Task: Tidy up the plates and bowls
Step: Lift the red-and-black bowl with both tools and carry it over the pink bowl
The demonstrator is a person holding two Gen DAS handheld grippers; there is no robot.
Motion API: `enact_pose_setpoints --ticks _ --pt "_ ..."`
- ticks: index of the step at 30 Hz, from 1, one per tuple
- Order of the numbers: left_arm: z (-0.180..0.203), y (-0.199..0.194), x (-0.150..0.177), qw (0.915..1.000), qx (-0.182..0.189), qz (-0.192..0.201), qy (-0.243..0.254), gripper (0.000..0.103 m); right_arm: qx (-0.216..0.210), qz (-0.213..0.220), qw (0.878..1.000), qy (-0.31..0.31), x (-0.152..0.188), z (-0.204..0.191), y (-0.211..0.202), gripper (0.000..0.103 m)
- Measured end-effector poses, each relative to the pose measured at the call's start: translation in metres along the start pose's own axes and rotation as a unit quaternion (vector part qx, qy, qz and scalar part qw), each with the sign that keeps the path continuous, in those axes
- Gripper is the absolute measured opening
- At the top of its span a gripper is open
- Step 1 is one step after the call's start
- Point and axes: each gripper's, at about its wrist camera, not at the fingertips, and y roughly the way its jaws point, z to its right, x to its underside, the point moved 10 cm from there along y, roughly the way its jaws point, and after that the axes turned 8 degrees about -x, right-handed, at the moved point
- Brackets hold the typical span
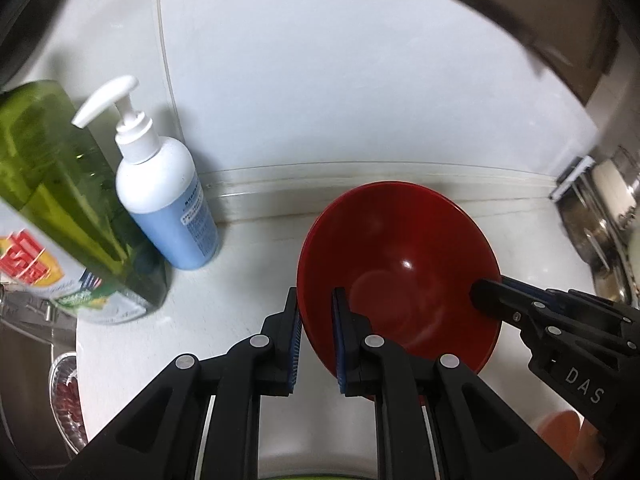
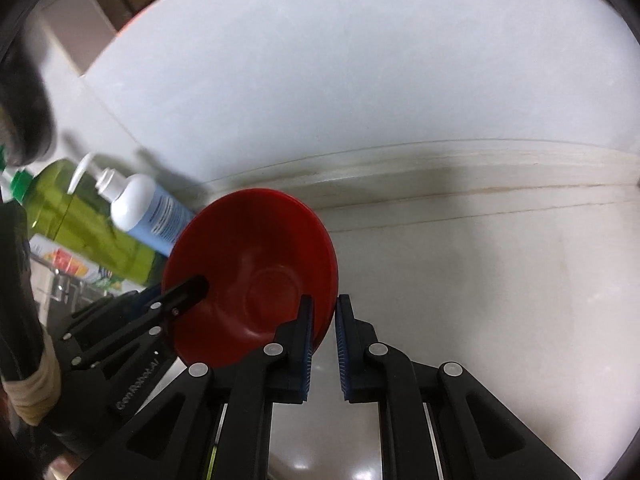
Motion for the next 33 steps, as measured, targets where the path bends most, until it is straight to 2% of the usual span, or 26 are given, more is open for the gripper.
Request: enact_pose_setpoints --ticks 7,14,27,33 --pt "0.02 -0.047 0.019 0.9994 0.026 0.018 0.009 0.016 0.017 0.03 0.999 -0.008 0.016 -0.02 -0.045 0.012" --pt "0.055 -0.088 0.038 0.9975 0.049 0.039 0.034 0.016 0.031 0.056 0.998 0.0 0.049 -0.022 -0.088 0.012" --pt "0.13 -0.14 0.089 0.9893 0.093 0.052 0.1 0.017 0.059 0.097 0.993 0.025 0.118 0.021 -0.192 0.012" --pt "0.16 -0.149 0.113 0.985 0.107 0.044 0.128 0.017 0.074 0.101 0.991 0.044 0.151 0.041 -0.215 0.012"
